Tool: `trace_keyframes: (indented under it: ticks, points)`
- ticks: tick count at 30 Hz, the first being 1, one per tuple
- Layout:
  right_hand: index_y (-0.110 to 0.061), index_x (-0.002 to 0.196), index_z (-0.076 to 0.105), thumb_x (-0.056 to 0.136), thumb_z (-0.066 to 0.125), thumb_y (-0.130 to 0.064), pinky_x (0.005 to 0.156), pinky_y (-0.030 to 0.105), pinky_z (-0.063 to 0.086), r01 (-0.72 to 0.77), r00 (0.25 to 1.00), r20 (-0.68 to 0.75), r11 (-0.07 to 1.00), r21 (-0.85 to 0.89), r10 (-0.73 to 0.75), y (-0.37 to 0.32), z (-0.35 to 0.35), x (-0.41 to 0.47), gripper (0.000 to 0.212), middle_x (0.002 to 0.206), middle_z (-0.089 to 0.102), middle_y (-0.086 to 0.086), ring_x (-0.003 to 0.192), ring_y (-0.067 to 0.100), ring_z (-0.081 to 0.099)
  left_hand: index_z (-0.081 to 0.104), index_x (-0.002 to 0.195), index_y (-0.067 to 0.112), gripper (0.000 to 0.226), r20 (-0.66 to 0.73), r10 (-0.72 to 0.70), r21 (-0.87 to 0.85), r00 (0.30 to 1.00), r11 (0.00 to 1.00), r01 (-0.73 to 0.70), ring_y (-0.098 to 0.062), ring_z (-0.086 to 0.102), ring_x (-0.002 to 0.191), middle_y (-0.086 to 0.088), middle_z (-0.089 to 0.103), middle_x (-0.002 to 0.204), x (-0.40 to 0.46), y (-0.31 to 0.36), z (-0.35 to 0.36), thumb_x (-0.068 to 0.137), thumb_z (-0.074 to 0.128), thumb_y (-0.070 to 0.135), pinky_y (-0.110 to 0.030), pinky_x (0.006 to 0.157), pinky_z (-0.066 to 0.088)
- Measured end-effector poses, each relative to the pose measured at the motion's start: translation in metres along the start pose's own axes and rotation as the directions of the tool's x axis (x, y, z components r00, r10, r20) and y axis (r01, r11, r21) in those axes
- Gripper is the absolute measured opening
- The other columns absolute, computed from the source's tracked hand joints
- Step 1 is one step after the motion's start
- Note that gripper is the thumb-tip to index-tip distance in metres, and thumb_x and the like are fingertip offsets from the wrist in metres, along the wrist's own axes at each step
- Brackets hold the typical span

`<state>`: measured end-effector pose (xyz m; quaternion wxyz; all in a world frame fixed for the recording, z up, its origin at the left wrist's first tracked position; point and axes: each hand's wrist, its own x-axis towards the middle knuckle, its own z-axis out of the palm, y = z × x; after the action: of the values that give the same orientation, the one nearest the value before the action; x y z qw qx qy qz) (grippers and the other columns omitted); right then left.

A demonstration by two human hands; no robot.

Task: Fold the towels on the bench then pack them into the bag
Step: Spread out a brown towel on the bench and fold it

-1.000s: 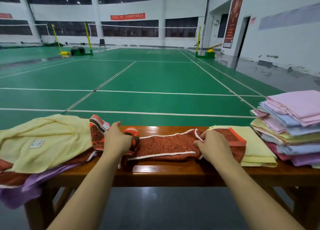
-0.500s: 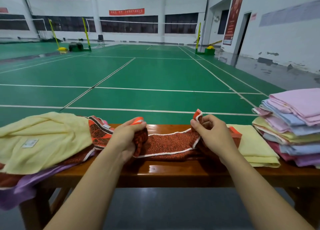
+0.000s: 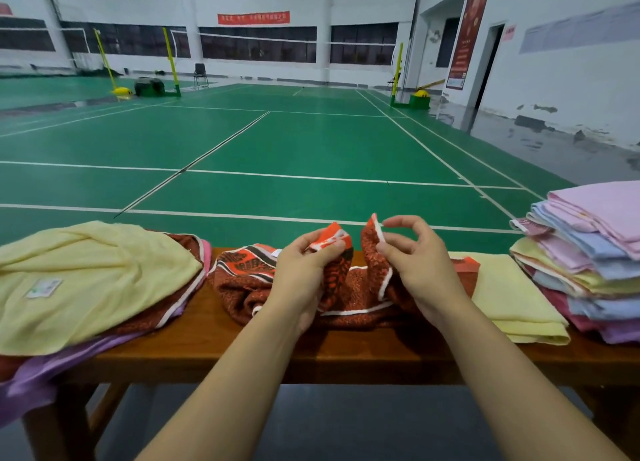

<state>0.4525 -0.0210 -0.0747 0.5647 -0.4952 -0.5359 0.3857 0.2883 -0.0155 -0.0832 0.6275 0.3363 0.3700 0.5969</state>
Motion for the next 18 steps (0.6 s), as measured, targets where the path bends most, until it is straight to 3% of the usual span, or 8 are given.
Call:
trace_keyframes:
  ticks: [5,10,14,16,18]
  points:
    - [-0.027,0.118,0.074,0.099,0.056,0.003,0.092,0.031,0.055,0.28,0.953,0.188,0.926,-0.251,-0.237,-0.006,0.006,0.003,0.04,0.107,0.075,-0.012,0.099,0.004,0.07,0.058,0.126,0.001,0.042,-0.025,0.083,0.03,0.996,0.996,-0.082,-0.034,0.073,0.101,-0.016,0.076,0.106,0.005,-0.005,0.005,0.087,0.07,-0.008,-0.051,0.095,0.056]
    - [-0.023,0.118,0.075,0.095,0.061,0.002,0.096,0.019,0.047,0.482,0.875,0.22,0.811,-0.332,-0.431,0.007,0.013,-0.003,0.037,0.118,0.071,-0.015,0.108,-0.001,0.065,0.062,0.119,0.006,0.029,-0.007,0.138,0.161,0.99,0.978,-0.136,-0.031,0.074,0.1,-0.011,0.078,0.102,0.001,-0.012,0.011,0.092,0.065,-0.005,-0.047,0.094,0.058]
    - [-0.037,0.099,0.076,0.088,0.073,-0.036,0.092,0.03,0.051,0.414,0.902,0.06,0.821,-0.392,-0.427,0.014,0.021,-0.002,0.011,0.101,0.072,-0.021,0.102,0.004,0.065,0.069,0.119,0.014,0.032,0.05,0.2,0.256,0.979,0.945,-0.206,-0.02,0.073,0.105,-0.004,0.077,0.108,-0.005,-0.019,0.017,0.096,0.057,-0.005,-0.036,0.092,0.058]
    - [-0.036,0.088,0.075,0.08,0.076,-0.054,0.084,0.031,0.053,0.32,0.927,-0.063,0.869,-0.377,-0.369,0.015,0.022,-0.001,0.02,0.092,0.072,-0.017,0.094,0.006,0.066,0.074,0.113,0.021,0.036,0.084,0.227,0.302,0.97,0.922,-0.242,-0.017,0.073,0.102,-0.003,0.078,0.106,-0.01,-0.021,0.02,0.097,0.054,-0.004,-0.034,0.088,0.059]
    - [-0.028,0.082,0.071,0.076,0.083,-0.052,0.076,0.027,0.053,0.213,0.944,-0.183,0.933,-0.291,-0.273,0.015,0.021,-0.001,0.027,0.087,0.073,-0.012,0.085,0.003,0.068,0.075,0.112,0.022,0.046,0.18,0.185,0.327,0.966,0.915,-0.237,-0.013,0.073,0.098,-0.003,0.078,0.106,-0.017,-0.023,0.023,0.096,0.047,-0.011,-0.028,0.08,0.057]
